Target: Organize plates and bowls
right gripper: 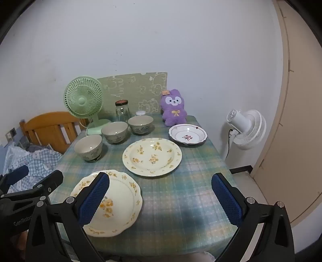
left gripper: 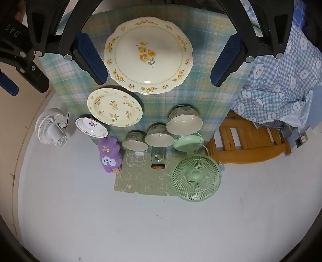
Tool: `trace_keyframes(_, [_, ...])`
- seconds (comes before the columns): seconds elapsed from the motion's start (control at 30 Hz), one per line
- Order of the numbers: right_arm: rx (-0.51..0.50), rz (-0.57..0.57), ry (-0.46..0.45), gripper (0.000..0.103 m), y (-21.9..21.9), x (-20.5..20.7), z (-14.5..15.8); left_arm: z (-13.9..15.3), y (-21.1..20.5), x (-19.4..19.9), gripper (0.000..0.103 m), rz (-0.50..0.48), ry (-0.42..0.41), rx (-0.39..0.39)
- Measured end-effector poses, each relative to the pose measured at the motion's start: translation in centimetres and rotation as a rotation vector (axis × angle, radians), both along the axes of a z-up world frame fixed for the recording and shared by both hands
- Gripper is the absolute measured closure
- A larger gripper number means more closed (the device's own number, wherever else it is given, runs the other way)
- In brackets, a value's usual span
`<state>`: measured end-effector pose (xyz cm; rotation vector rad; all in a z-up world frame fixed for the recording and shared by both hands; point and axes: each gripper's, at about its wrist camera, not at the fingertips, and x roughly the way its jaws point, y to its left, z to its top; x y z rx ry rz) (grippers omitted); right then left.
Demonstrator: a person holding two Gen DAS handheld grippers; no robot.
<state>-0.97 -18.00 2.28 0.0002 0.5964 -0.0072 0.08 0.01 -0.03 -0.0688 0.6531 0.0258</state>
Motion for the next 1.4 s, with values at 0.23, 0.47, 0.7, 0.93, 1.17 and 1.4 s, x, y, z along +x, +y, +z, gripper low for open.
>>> trace_keyframes(0.23, [0.003, -0.001, 0.018, 0.001, -0.1, -0.4, -0.2, 0.1, -1.4, -0.5, 0.000, 0.005, -0.027, 0.066])
trace_keyframes(0.47, [0.012, 0.007, 0.039, 0.001, -1.0, -0.3, -0.6, 0.7, -1.2, -0.9, 0.000, 0.004, -0.050, 0.032])
trace_keyframes(0.7, [0.017, -0.018, 0.043, 0.001, -0.8, -0.2, -0.7, 1.1, -1.0, -0.7, 0.000, -0.015, -0.050, 0.036])
trace_keyframes(0.93, [0.015, -0.029, 0.047, 0.001, -0.8, -0.1, -0.6, 1.1, -1.2, -0.5, 0.000, -0.015, -0.053, 0.042])
trace_keyframes(1.17, [0.008, -0.031, 0.056, 0.005, -0.7, 0.1, -0.6, 1.0, -1.3, -0.4, 0.000, -0.024, -0.053, 0.041])
trace_keyframes(1.4, [0.009, -0.029, 0.056, 0.005, -0.9, 0.0, -0.8, 0.8, -1.4, -0.6, 0.000, -0.020, -0.055, 0.044])
